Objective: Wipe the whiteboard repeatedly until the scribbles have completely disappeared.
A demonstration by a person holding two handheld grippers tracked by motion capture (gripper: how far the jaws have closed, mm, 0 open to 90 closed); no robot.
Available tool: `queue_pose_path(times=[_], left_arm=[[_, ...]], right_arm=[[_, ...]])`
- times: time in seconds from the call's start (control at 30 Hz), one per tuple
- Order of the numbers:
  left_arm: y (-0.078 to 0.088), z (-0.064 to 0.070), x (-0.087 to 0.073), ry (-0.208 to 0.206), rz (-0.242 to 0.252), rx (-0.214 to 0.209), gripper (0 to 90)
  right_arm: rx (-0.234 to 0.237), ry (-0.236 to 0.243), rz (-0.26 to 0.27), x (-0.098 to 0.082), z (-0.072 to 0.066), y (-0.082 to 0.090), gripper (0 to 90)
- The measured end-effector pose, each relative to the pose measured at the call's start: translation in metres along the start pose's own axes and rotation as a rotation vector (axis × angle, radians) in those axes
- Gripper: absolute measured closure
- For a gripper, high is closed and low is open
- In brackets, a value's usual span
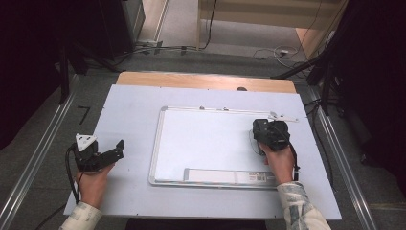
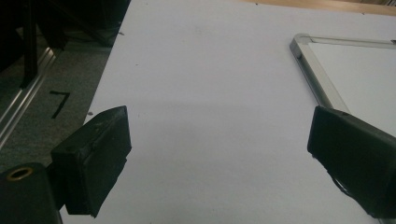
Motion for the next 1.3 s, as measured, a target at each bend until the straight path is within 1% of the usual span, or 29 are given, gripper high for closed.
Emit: queue_pose_path(times=[0.2,0.73,0.8,1.03,1.17,1.3], left_arm=[[0.0,0.0,0.0,-0.001,-0.003,0.0,6.8],[0.0,0.0,0.0,0.004,0.001,-0.001,6.8],[0.0,-0.001,0.0,0.005,0.002,-0.001,6.8],[0.001,-0.001,-0.001,0.005,-0.001,-0.002,6.8],[0.001,-0.001,-0.001,0.005,0.0,-0.004,6.8],[0.001,-0.001,-0.001,0.007,0.0,-0.002,6.8]], right_arm=[[0.002,0.012,-0.011,0.0,-0.004,-0.006,37.1],[-0.006,0.073,-0.037,0.0,-0.028,-0.025,37.1],[-0.008,0.073,-0.043,0.0,-0.028,-0.028,37.1],[0.01,0.059,-0.05,0.0,-0.026,-0.029,36.9],[-0.003,0.067,-0.073,-0.003,-0.026,-0.035,36.8],[-0.007,0.063,-0.073,-0.003,-0.026,-0.034,36.9]])
Point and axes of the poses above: each handheld gripper's, and its own axes: y roughly backward along the jaws, x roughly out of its top, z roughly to its right, the point moved 5 cm from there along -y, roughly forward along the jaws, and after that the axes turned 12 degrees about -z, right-handed, at the moved point
